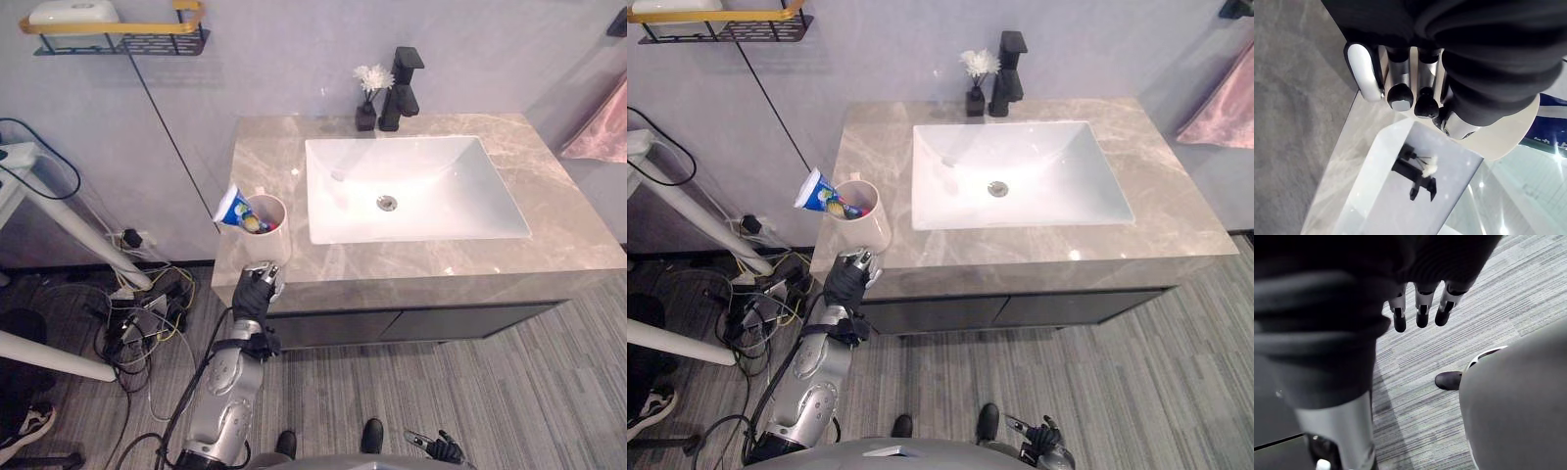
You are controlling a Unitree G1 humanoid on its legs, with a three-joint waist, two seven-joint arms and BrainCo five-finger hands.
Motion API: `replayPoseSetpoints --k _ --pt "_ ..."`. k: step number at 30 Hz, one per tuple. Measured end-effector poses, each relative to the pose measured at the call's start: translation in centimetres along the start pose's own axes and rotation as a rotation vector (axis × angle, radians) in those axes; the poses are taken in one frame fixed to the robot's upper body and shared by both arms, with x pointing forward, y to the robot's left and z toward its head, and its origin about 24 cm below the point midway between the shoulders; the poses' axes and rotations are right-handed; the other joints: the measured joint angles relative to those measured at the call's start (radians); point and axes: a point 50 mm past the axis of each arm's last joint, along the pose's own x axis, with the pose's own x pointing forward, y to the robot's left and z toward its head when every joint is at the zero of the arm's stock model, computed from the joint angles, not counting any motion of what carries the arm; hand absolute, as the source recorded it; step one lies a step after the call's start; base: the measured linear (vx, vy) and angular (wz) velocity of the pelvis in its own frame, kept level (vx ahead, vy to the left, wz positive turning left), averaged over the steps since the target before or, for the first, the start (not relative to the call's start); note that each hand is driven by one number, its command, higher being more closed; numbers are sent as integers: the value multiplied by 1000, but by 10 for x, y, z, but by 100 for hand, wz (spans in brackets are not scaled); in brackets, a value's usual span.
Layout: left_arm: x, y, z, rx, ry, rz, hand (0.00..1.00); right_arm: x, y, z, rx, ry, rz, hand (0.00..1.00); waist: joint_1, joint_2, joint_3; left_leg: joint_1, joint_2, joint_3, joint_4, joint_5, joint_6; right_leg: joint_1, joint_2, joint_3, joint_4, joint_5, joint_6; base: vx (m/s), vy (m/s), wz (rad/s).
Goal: Organize washtable
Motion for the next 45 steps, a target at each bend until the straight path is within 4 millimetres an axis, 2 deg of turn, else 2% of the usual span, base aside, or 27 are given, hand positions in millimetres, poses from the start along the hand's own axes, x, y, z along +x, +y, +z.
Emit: replayPoseSetpoints --k 16,21,23,34,45 --pt "-8 -3 -2 -24 15 -49 100 0 0 0 -3 -1 1 0 1 0 1 -2 -2 -12 -1 3 8 -2 -1 -7 0 5 -1 9 0 0" --pt "-11 -17 -3 -47 33 -130 100 0 0 0 6 0 -2 0 0 4 5 -6 -8 -35 5 3 9 9 -9 -30 6 4 -1 40 10 15" --pt "-13 -28 2 -72 17 -179 100 0 0 0 6 1 -3 0 1 4 5 -20 -13 -43 19 1 13 8 -15 -36 7 4 -1 9 23 14" --pt "-24 -57 10 -158 1 -303 100 -1 0 -3 -3 11 -1 0 4 -5 1 -39 -14 -48 50 -5 14 16 -19 -38 7 5 -1 -46 5 3" --pt "-26 -68 13 -206 -5 -349 100 -1 1 -5 -5 14 2 0 3 -12 -4 -39 -14 -44 53 -5 12 15 -19 -35 8 6 0 12 -1 0"
